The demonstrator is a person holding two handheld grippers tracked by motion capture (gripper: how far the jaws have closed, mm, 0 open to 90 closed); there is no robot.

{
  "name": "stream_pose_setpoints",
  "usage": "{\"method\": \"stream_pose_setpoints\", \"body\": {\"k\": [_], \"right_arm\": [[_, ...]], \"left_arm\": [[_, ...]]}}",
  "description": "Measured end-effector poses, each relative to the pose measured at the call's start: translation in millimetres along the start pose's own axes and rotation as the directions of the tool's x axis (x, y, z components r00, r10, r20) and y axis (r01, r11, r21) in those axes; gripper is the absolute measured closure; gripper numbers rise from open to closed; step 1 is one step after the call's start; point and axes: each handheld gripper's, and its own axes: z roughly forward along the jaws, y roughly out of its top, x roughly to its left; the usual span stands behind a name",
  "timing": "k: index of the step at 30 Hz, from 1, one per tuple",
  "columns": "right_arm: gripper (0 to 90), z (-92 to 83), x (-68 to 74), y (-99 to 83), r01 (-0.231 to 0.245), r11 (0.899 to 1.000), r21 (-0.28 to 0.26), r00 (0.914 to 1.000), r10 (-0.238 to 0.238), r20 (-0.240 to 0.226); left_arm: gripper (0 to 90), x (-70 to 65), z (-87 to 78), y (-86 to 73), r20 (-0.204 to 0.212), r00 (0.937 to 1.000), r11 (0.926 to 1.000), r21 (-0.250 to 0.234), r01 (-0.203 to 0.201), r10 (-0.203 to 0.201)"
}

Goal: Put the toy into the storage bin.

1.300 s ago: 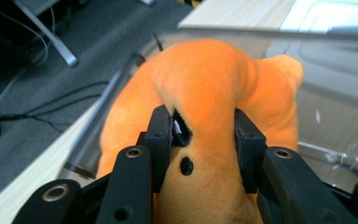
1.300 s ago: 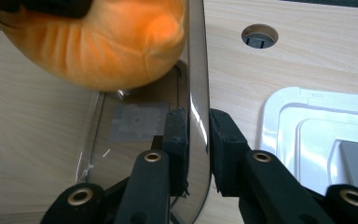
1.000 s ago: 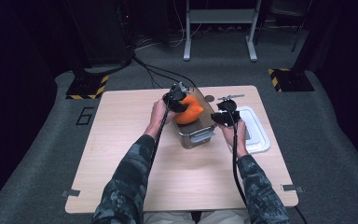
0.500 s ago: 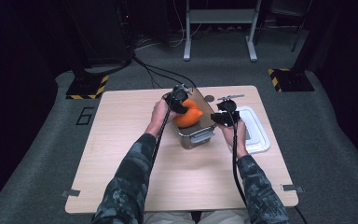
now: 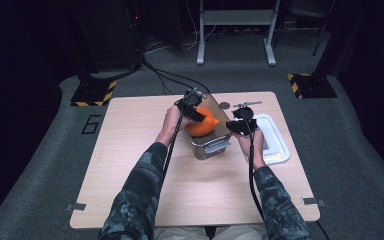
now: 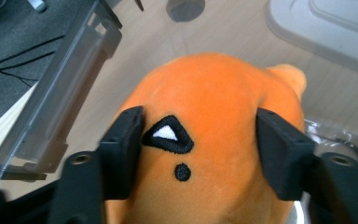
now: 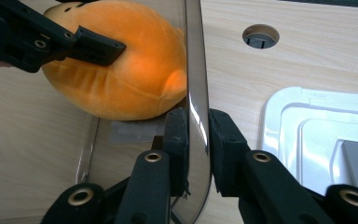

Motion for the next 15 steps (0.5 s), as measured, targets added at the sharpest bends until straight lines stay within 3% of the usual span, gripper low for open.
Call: {"method": "stream_pose_setpoints", "body": {"k": [8,15], "right_arm": [[78.0,0.3,0.0,0.1,-0.004,1.000,-0.002,1.0000,0.004,0.000],[77.4,0.8,-0.6,0.5,0.001,1.000,-0.001,1.0000,-0.001,-0.003]], "left_arm": [[14.7,6.9,-31.1,7.4,-0.011,0.9956,0.9932,-0.072,0.092,-0.093],[8.7,19.8,-62.6,-7.0,0.009,0.9879,0.9832,-0.097,0.155,-0.155]]}}
